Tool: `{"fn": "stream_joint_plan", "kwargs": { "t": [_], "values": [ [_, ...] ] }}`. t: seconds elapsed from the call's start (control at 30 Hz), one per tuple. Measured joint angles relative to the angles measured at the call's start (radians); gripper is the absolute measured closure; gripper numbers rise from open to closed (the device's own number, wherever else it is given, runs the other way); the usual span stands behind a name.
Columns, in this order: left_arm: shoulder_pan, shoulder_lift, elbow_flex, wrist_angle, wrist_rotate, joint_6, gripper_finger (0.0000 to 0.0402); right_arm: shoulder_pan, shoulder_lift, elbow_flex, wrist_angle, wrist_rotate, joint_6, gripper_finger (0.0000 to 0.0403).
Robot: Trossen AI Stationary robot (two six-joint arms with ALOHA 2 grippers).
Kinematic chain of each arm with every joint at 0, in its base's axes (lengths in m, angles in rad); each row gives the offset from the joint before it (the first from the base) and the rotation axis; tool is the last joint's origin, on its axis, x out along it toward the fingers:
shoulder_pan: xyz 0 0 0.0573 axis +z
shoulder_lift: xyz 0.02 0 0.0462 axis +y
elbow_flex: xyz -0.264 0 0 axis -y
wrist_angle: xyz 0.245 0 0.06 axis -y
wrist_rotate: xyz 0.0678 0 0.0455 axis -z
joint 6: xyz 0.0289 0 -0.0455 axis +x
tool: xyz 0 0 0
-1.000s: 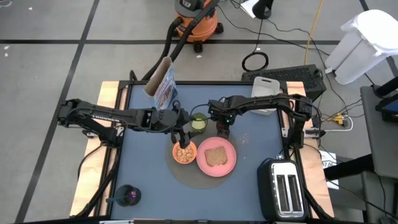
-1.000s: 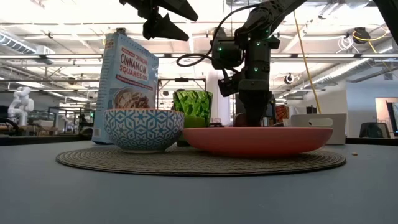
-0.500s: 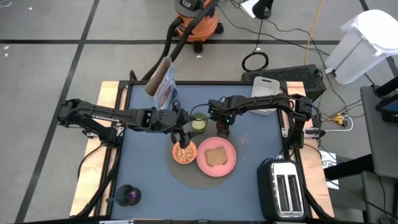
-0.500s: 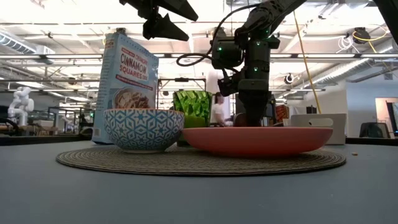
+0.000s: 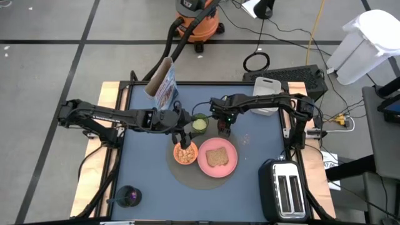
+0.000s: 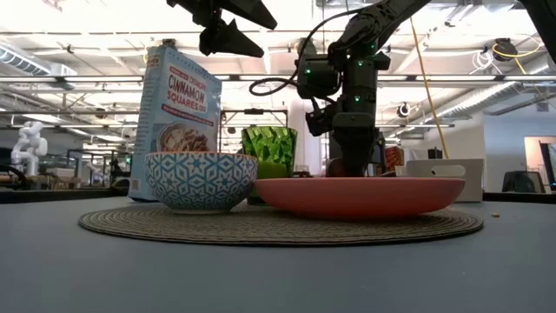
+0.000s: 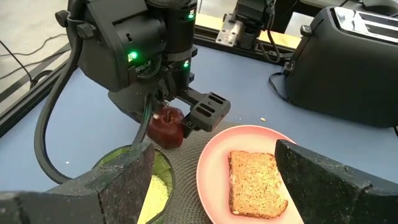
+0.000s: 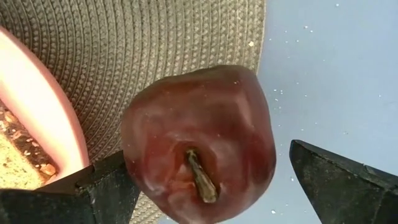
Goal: Arrange a breakfast setting
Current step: Put the apple on the gray table mat to the right side of the green cup, then put the blue spoon on the gray table mat to the left side of the orange bowl
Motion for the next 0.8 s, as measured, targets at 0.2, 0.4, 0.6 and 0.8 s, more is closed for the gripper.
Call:
{"fn": "stream_joint_plan", "kwargs": {
  "t": [0.2,0.4,0.6,0.8],
  "values": [
    [0.000,0.000,0.000,0.000,0.000,0.000,0.0064,0.000,-0.011,0.001,-0.011,-0.001,0.000,0.0023],
    [0.000,0.000,0.000,0.000,0.000,0.000,0.0064,0.000,-0.062,0.001,-0.022,-0.001,0.000,0.0023],
    [0.000,0.000,0.000,0.000,0.000,0.001,0.0064,0.000,-0.154,0.001,-0.022,0.000,0.000,0.0023],
    [-0.004,0.000,0.000,0.000,0.009,-0.009,0.0064,0.000,-0.264,0.001,-0.023,0.000,0.031,0.0023]
  ]
}}
